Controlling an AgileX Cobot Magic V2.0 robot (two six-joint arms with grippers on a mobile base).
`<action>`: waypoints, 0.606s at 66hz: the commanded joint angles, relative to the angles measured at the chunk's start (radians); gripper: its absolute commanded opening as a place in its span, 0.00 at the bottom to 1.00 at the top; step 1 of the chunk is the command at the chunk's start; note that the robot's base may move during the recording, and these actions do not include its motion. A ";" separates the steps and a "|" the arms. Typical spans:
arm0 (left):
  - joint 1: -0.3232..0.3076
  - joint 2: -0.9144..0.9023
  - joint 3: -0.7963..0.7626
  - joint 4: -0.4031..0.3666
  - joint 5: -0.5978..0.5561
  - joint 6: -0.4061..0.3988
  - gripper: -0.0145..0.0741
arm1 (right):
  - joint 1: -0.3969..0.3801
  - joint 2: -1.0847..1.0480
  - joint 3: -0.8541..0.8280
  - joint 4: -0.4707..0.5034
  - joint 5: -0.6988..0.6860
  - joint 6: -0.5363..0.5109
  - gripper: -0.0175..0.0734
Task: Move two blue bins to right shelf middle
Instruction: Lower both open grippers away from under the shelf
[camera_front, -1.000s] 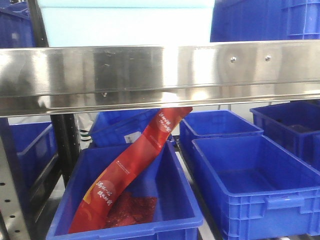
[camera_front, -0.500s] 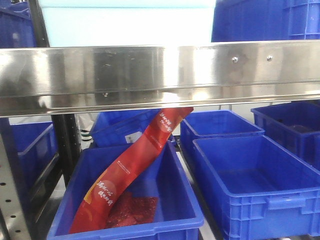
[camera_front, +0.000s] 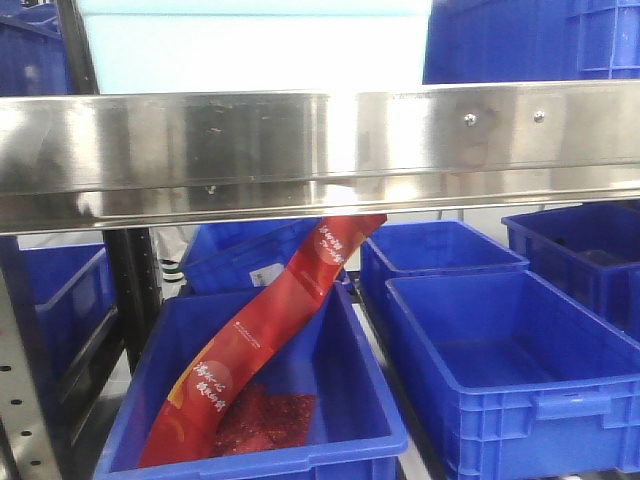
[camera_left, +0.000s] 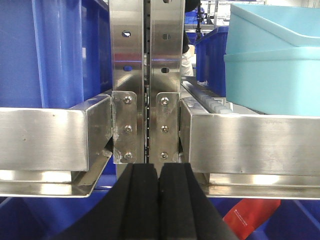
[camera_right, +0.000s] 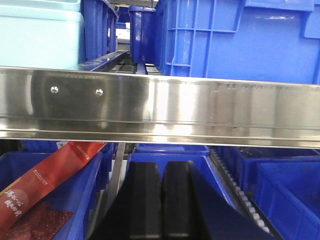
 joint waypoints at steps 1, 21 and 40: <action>0.004 -0.005 -0.002 -0.006 -0.018 0.001 0.04 | -0.015 -0.004 0.002 0.003 -0.022 -0.008 0.02; 0.004 -0.005 -0.002 -0.006 -0.018 0.001 0.04 | -0.024 -0.004 0.002 0.003 -0.024 -0.008 0.02; 0.004 -0.005 -0.002 -0.006 -0.018 0.001 0.04 | -0.024 -0.004 0.002 0.003 -0.024 -0.008 0.02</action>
